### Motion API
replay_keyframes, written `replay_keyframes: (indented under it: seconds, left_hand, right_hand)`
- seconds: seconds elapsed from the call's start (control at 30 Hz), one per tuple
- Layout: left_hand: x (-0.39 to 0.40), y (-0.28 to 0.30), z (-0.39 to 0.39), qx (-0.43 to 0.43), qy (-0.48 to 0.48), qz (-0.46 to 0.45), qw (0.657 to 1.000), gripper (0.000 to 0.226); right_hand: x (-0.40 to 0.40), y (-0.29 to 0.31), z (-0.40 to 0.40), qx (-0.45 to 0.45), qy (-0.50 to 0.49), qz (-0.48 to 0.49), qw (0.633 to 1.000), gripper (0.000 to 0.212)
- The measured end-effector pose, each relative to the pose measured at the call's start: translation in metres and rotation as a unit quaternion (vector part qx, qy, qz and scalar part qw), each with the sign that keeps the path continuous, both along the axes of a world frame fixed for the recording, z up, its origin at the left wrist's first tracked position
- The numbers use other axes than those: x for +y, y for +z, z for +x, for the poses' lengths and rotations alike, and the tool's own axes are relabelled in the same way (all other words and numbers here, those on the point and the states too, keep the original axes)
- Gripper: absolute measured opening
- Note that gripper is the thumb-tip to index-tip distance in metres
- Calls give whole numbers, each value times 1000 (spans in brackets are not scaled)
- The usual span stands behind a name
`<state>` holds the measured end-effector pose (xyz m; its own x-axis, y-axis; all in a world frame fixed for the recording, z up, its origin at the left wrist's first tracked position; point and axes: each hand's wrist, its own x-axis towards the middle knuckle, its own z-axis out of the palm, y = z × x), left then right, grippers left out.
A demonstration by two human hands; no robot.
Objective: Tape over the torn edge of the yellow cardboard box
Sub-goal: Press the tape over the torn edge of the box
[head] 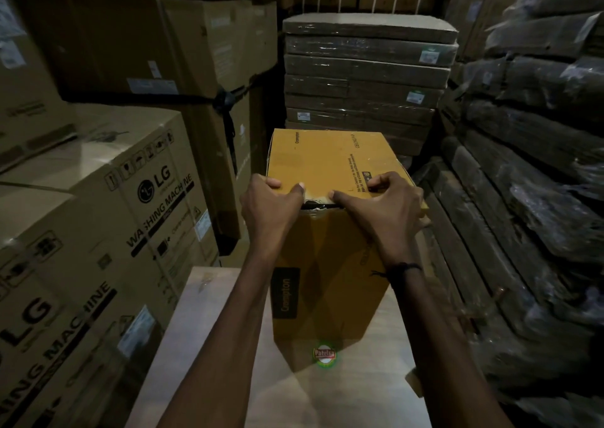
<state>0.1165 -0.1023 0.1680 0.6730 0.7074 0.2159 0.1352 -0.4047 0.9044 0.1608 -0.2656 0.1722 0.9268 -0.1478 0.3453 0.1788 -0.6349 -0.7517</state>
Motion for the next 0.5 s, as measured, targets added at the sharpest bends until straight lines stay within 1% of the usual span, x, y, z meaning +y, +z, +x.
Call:
replay_keyframes:
  seconds: [0.07,0.2,0.27,0.4,0.5]
  left_hand:
    - [-3,0,2,2,12,7,1000,45]
    - [-1,1,3,28,-23,8,999,68]
    - [1,2,2,44,-29,13,999,76]
    - [-2,2,3,43,-4,39,998,79]
    - [-7,1,5,34,16,38,999,74]
  right_hand:
    - [3,-1,0,-8,-11,3,1000,68]
    - [11,-2,0,-15,-44,10,999,65]
    - [13,-3,1,-26,-40,30,998,65]
    - [8,-8,5,-20,-14,42,999,75]
    - [8,-8,3,-11,-14,11,1000,79]
